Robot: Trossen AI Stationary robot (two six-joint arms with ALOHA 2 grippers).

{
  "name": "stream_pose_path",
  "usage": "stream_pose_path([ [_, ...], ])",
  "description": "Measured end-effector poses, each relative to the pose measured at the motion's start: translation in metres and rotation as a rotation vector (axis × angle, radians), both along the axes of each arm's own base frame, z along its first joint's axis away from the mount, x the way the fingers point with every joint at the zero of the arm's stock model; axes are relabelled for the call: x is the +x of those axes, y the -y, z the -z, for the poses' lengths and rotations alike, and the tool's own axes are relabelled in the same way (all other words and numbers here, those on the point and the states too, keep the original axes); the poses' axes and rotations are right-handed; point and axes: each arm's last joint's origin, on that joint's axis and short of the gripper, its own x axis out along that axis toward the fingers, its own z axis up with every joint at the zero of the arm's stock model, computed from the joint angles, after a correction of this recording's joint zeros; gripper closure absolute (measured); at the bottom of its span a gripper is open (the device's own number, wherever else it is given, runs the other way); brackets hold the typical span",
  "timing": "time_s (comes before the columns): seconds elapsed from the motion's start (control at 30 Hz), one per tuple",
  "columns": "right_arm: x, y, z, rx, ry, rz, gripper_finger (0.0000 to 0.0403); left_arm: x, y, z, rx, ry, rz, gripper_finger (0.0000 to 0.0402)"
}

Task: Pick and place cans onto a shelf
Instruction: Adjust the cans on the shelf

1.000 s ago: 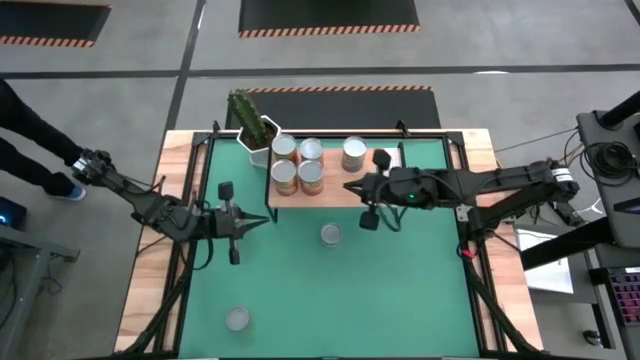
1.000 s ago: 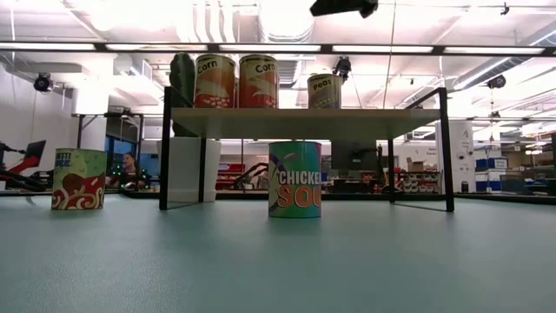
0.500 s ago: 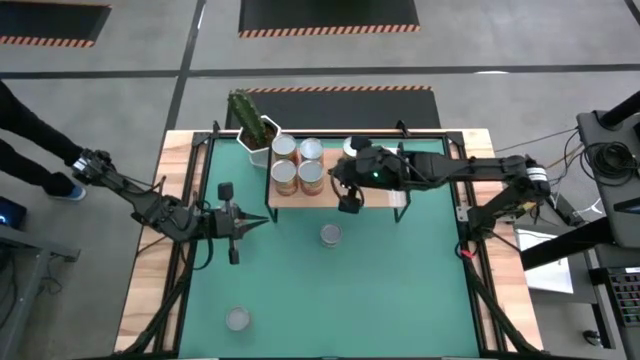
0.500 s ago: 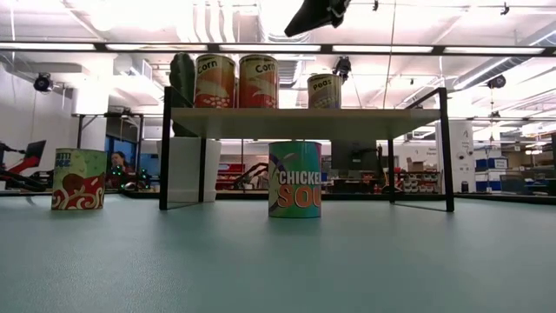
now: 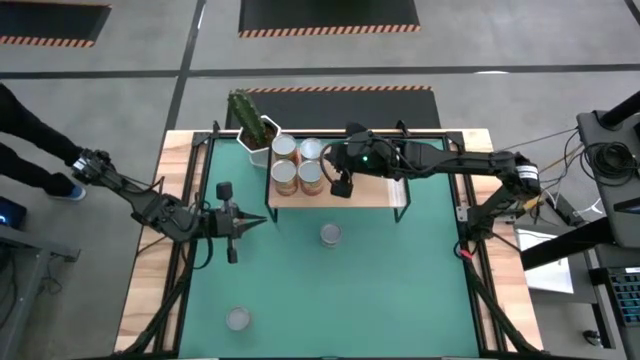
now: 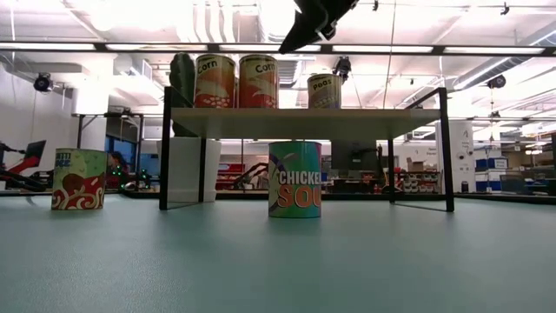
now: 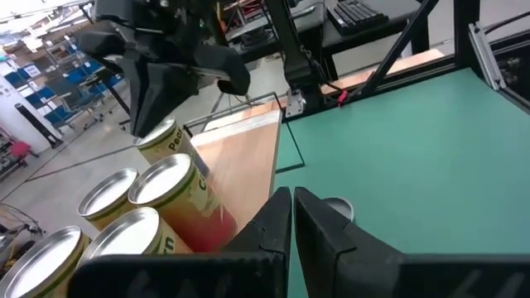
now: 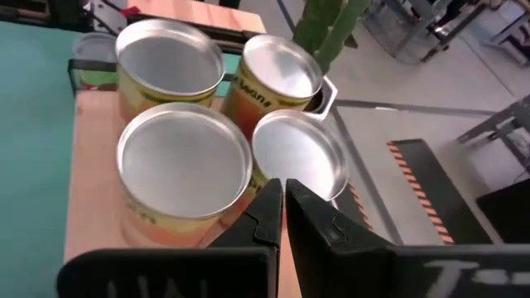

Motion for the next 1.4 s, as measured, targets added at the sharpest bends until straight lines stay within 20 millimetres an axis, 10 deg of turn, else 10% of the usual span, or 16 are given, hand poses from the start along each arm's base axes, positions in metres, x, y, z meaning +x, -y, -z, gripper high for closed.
stream_pose_path([
  [1.4,0.0,0.022,-0.021,-0.175,0.105,-0.015,0.0394,-0.023,-0.018,-0.017,0.154,0.05,0.013,0.0402],
])
